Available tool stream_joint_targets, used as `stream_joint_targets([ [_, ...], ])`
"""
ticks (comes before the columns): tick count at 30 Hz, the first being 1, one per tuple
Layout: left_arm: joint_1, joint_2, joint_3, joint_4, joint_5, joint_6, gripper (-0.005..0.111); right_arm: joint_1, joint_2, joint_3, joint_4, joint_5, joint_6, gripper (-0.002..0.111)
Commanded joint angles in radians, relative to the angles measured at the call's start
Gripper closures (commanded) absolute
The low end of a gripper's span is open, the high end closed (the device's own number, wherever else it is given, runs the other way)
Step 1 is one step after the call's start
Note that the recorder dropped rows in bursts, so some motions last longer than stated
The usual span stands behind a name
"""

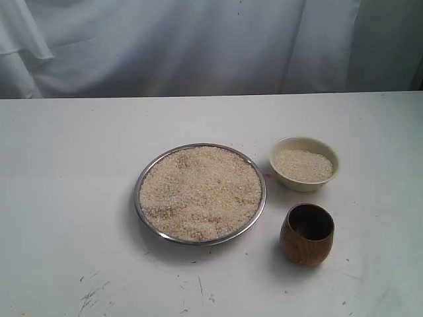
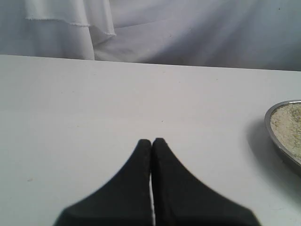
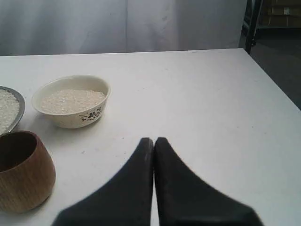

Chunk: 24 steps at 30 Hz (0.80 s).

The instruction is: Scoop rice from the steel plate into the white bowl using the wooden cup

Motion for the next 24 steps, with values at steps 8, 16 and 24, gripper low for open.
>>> stream_joint_targets([
  [8,-0.003,-0.004,0.005,0.001,-0.016,-0.001,0.107,0.003,-0.006,0.002,0.067,-0.401,-0.01,0.108],
  [16,-0.003,-0.004,0.005,0.001,-0.016,-0.001,0.107,0.003,-0.006,0.002,0.101,-0.963,0.101,0.108],
  [24,-0.003,-0.004,0.005,0.001,-0.016,-0.001,0.107,0.003,0.064,-0.246,0.109,-0.865,0.005,0.108],
])
